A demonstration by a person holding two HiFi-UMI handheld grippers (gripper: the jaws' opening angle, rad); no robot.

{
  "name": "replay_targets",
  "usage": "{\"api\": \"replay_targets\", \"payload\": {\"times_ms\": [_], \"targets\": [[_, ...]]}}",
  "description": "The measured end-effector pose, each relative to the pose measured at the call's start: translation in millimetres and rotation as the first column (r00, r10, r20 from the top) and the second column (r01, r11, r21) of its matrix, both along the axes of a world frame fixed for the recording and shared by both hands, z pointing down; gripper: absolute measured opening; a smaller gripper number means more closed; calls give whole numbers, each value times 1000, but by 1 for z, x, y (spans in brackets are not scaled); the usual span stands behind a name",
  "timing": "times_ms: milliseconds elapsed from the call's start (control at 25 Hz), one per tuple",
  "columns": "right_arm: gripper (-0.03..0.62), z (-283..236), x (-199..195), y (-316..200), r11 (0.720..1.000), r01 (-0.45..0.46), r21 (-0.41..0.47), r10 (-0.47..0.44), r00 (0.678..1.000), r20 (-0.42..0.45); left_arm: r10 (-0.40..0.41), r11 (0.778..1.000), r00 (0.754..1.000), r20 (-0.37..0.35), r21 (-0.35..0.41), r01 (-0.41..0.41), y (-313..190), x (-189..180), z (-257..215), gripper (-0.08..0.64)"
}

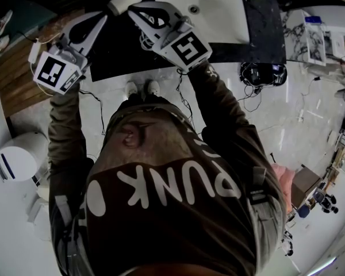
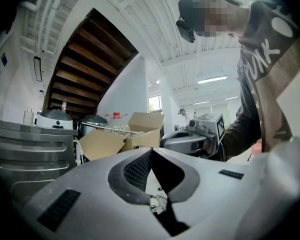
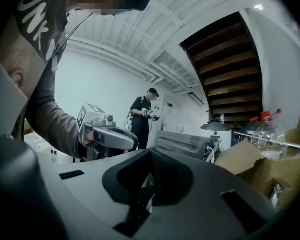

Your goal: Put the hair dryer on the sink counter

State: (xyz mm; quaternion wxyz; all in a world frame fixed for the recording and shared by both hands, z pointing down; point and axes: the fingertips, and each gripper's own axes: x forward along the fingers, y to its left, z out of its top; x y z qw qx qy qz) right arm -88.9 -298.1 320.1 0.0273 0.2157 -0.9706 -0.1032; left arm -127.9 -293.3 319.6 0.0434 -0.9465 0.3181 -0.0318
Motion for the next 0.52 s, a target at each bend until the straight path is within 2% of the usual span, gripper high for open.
{"api": "replay_targets", "payload": {"times_ms": [520], "targets": [[8,-5,2,0,1000,4,3,-4,1000,11,-6,1000,1000,2,8,6,1,3,-5,-6]]}}
